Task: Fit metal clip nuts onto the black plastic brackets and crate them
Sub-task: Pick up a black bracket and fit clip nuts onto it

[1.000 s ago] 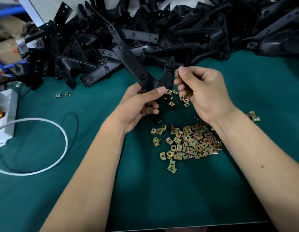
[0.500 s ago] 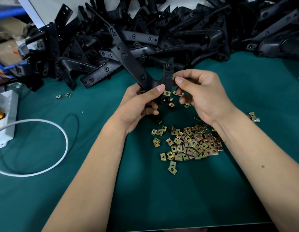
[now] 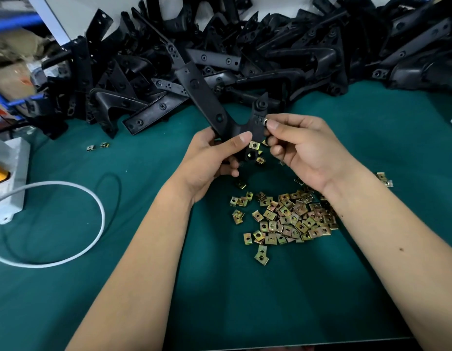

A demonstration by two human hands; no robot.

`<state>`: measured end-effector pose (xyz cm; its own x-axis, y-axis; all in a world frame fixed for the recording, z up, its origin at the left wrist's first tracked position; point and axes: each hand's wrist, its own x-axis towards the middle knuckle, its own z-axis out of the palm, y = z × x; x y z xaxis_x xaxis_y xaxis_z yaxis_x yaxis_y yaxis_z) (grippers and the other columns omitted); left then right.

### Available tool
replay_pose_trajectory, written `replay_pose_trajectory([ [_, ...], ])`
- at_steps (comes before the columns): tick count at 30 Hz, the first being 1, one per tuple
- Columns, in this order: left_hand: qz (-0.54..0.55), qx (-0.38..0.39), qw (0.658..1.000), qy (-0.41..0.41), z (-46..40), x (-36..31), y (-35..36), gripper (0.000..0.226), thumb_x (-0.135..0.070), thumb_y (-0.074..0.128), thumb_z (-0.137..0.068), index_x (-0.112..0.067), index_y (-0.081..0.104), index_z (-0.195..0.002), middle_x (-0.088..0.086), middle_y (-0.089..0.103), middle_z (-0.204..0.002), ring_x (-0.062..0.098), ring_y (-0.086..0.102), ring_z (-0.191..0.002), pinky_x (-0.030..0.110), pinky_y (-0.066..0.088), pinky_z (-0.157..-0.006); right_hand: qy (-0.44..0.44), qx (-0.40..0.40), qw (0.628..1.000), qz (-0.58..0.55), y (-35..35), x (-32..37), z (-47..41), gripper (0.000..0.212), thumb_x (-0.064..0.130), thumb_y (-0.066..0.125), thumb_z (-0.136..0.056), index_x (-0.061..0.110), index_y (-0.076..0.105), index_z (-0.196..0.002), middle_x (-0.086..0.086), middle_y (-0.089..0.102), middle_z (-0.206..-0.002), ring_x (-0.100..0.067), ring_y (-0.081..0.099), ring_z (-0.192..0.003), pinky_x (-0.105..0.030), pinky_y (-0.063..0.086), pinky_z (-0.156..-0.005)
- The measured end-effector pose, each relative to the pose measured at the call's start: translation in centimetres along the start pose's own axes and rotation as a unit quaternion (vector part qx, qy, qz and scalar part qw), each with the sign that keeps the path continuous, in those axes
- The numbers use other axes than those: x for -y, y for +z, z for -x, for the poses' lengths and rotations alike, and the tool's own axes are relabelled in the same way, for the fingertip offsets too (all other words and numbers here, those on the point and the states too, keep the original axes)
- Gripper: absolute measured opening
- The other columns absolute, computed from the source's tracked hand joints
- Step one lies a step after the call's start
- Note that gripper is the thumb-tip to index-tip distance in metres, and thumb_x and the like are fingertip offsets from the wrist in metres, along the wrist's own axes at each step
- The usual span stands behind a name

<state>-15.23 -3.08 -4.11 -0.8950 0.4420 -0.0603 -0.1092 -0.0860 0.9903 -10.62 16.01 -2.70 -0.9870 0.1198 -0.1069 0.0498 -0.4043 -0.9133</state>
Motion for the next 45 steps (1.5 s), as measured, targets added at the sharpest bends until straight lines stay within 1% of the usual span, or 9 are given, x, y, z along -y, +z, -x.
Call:
replay_pose_trajectory([
  [7,-0.011,-0.003,1.000,0.007,-0.09,0.23,0.06,0.027,-0.026,0.079,-0.088,-0.009,0.069,-0.106,0.003,0.068,-0.086,0.012,0.054,-0.057,0.023,0.050,-0.049,0.001,-0.002,1.000,0.000,-0.26,-0.09,-0.14,0.013,-0.001,0.065,-0.095,0.001,0.073,-0.105,-0.007,0.067,-0.084,-0.009,0.056,-0.066,-0.018,0.044,-0.054],
  [13,0.002,-0.011,1.000,0.006,-0.02,0.22,0.02,0.026,-0.025,0.079,-0.089,-0.009,0.068,-0.107,0.002,0.068,-0.086,0.011,0.054,-0.057,0.022,0.049,-0.050,-0.001,0.015,1.000,-0.009,-0.33,-0.03,-0.09,0.013,-0.002,0.063,-0.096,0.002,0.074,-0.103,-0.005,0.068,-0.080,-0.008,0.055,-0.066,-0.016,0.041,-0.053],
  [16,-0.001,-0.011,1.000,0.005,0.00,0.17,0.06,0.022,-0.024,0.078,-0.091,-0.009,0.069,-0.105,0.003,0.068,-0.085,0.011,0.054,-0.057,0.023,0.049,-0.049,-0.004,0.021,1.000,-0.009,-0.37,0.01,-0.06,0.013,-0.002,0.063,-0.096,0.001,0.073,-0.103,-0.005,0.068,-0.080,-0.009,0.055,-0.066,-0.016,0.039,-0.052],
  [28,-0.008,-0.008,1.000,0.006,0.07,0.06,0.10,0.017,-0.023,0.076,-0.092,-0.011,0.068,-0.102,-0.001,0.069,-0.080,0.011,0.053,-0.055,0.022,0.049,-0.048,-0.022,-0.006,1.000,0.003,-0.01,-0.13,-0.06,0.013,-0.004,0.062,-0.096,0.001,0.073,-0.100,-0.005,0.066,-0.077,-0.009,0.054,-0.065,-0.017,0.039,-0.051],
  [34,-0.006,-0.010,1.000,0.004,0.06,0.12,0.14,0.022,-0.023,0.077,-0.091,-0.009,0.068,-0.105,0.000,0.069,-0.081,0.011,0.053,-0.055,0.022,0.049,-0.048,-0.020,-0.005,1.000,0.014,-0.01,-0.10,0.00,0.012,-0.004,0.063,-0.096,-0.001,0.074,-0.101,-0.006,0.065,-0.078,-0.009,0.053,-0.066,-0.017,0.038,-0.051],
  [39,-0.023,-0.010,1.000,0.004,0.03,0.08,0.09,0.023,-0.022,0.077,-0.091,-0.006,0.067,-0.106,0.003,0.068,-0.080,0.012,0.052,-0.054,0.023,0.049,-0.046,-0.034,-0.014,0.998,0.050,-0.03,-0.11,-0.06,0.011,-0.004,0.065,-0.095,0.000,0.074,-0.099,-0.007,0.066,-0.079,-0.009,0.054,-0.065,-0.018,0.039,-0.050],
  [41,-0.044,-0.013,0.999,0.008,0.04,0.04,0.08,0.027,-0.022,0.078,-0.091,-0.004,0.066,-0.107,0.007,0.066,-0.081,0.012,0.051,-0.053,0.024,0.047,-0.044,-0.033,-0.017,0.997,0.063,-0.10,-0.03,-0.07,0.010,-0.004,0.065,-0.094,0.000,0.074,-0.096,-0.006,0.067,-0.074,-0.009,0.054,-0.063,-0.017,0.039,-0.049],
  [43,-0.068,-0.017,0.997,0.018,0.09,0.03,0.12,0.025,-0.023,0.079,-0.090,-0.006,0.066,-0.104,0.011,0.063,-0.081,0.012,0.047,-0.051,0.024,0.041,-0.043,-0.026,-0.021,0.997,0.063,-0.18,0.00,-0.03,0.010,-0.005,0.065,-0.094,0.000,0.074,-0.095,-0.006,0.067,-0.073,-0.009,0.054,-0.062,-0.017,0.039,-0.049],
  [45,-0.080,-0.010,0.997,0.022,0.11,-0.05,0.20,0.017,-0.023,0.078,-0.091,-0.012,0.066,-0.097,0.014,0.058,-0.079,0.014,0.038,-0.052,0.025,0.027,-0.044,-0.018,-0.024,0.998,0.059,-0.17,-0.02,0.00,0.009,-0.005,0.065,-0.094,0.000,0.073,-0.094,-0.007,0.066,-0.074,-0.009,0.053,-0.062,-0.017,0.038,-0.049],
])
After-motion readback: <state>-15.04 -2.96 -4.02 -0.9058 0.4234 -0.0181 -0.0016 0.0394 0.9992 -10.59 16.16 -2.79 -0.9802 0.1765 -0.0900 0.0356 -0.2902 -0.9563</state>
